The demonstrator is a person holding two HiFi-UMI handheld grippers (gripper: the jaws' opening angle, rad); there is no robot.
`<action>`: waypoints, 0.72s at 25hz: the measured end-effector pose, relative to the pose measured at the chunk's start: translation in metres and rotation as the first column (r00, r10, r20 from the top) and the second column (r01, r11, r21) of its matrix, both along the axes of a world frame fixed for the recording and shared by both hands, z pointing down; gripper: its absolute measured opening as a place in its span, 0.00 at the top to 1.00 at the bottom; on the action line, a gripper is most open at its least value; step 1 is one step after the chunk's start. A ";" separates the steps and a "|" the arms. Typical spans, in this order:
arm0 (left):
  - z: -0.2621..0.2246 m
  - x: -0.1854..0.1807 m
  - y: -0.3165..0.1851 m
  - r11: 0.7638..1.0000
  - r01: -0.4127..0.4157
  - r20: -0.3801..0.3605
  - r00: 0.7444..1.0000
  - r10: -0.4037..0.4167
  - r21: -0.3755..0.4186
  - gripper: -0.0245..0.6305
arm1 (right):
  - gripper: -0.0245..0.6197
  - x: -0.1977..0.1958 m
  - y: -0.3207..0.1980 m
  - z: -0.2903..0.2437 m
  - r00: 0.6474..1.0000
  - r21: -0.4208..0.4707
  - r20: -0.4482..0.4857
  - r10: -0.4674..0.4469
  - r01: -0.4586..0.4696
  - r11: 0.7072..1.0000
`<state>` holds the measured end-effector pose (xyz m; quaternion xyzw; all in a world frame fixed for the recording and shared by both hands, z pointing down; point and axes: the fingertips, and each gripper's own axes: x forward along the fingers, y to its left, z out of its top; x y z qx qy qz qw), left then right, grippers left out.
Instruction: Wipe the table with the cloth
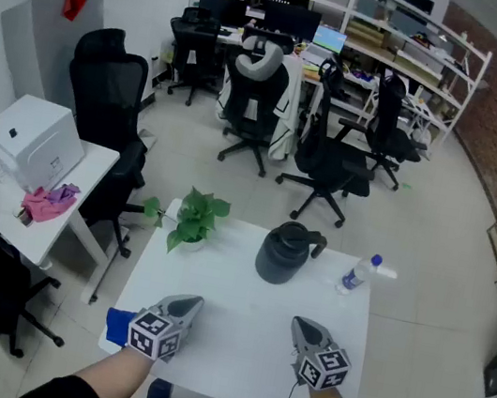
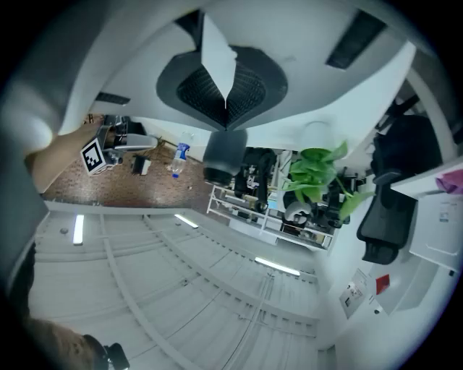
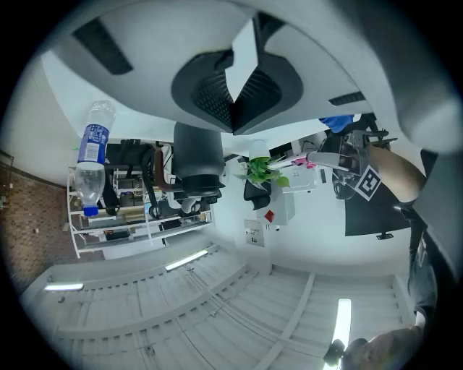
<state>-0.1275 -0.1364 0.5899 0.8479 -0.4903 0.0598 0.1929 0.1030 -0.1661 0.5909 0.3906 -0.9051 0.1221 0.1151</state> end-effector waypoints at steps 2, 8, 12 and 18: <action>0.009 -0.040 0.012 0.996 0.070 0.058 0.996 -0.067 -0.046 0.96 | 0.97 0.004 -0.001 0.000 1.000 -0.002 -0.002 0.009 -0.009 1.000; 0.060 -0.149 0.066 0.931 0.291 0.194 0.949 -0.250 -0.221 0.71 | 0.97 0.005 -0.005 0.008 1.000 -0.011 -0.003 0.011 -0.011 1.000; 0.116 -0.168 0.104 0.849 0.342 0.303 0.925 -0.229 -0.403 0.47 | 0.97 0.006 -0.009 0.009 1.000 -0.013 -0.004 0.016 -0.016 1.000; 0.152 -0.171 0.104 0.782 0.408 0.375 0.895 -0.241 -0.471 0.32 | 0.97 0.009 -0.010 0.010 1.000 -0.014 -0.009 0.018 -0.019 1.000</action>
